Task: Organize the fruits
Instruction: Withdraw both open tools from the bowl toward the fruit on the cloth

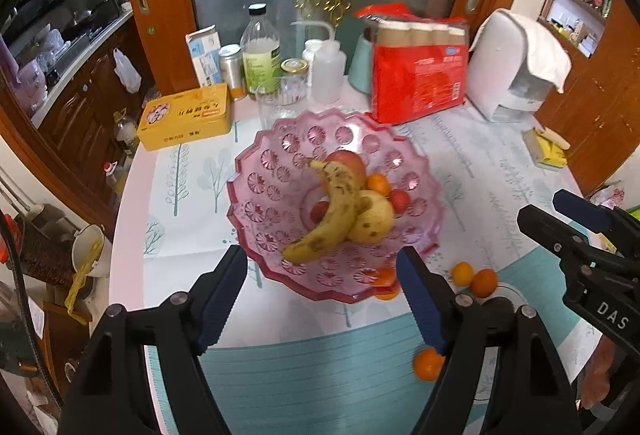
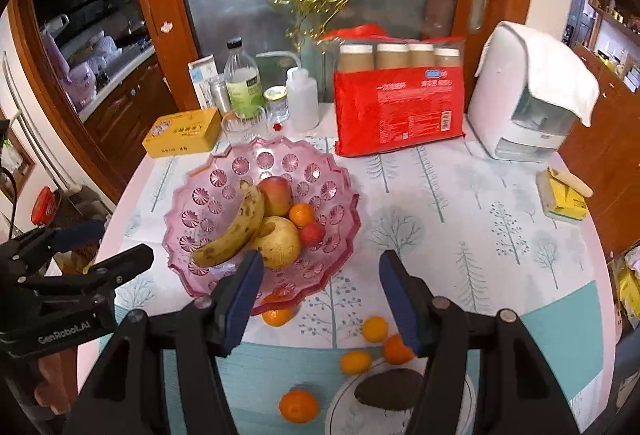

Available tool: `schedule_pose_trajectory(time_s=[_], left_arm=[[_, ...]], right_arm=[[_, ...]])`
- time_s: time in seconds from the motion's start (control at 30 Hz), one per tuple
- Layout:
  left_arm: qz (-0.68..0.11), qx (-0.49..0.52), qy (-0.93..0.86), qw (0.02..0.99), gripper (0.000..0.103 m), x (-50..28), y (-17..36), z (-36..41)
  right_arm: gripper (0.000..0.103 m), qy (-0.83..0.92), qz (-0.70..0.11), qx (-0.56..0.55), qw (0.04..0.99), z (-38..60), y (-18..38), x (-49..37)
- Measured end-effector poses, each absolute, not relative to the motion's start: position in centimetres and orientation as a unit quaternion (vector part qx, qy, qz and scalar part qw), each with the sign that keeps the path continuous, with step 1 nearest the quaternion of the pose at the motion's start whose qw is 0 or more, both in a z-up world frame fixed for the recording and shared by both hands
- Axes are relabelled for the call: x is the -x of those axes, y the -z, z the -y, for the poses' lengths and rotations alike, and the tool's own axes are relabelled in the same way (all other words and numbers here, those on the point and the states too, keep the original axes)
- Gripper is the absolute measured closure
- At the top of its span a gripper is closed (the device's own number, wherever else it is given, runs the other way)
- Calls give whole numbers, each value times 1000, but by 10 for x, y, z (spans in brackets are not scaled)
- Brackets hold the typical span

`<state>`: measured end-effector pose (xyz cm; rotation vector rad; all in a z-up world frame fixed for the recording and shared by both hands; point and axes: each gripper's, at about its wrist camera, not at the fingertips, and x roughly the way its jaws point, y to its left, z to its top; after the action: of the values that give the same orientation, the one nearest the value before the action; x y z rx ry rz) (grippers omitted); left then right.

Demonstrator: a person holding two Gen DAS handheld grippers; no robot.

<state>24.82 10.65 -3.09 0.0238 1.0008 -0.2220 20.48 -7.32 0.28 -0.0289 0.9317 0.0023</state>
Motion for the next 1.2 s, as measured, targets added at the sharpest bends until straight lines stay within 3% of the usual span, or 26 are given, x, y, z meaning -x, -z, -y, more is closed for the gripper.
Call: schedule_pose_trajectory(time_s=[0.4,0.67,0.93,1.2], left_arm=[[-448,-1,149,882,27,-203,-1,-77],[-425,-23,161,890,22,-171,-6,-52],[-437,-35,169,883,22,-148,24,-21],[-478,-37,163,862,22,-134,89,7]], right_arm=[[42,14,-428,-14,904,109,-33,-142],[42,54,-410,-4,910,140,-33,-100],[42,62,-422,-34,904,180,-5,-71],[42,44,-458,-79,885,212,44,-65]])
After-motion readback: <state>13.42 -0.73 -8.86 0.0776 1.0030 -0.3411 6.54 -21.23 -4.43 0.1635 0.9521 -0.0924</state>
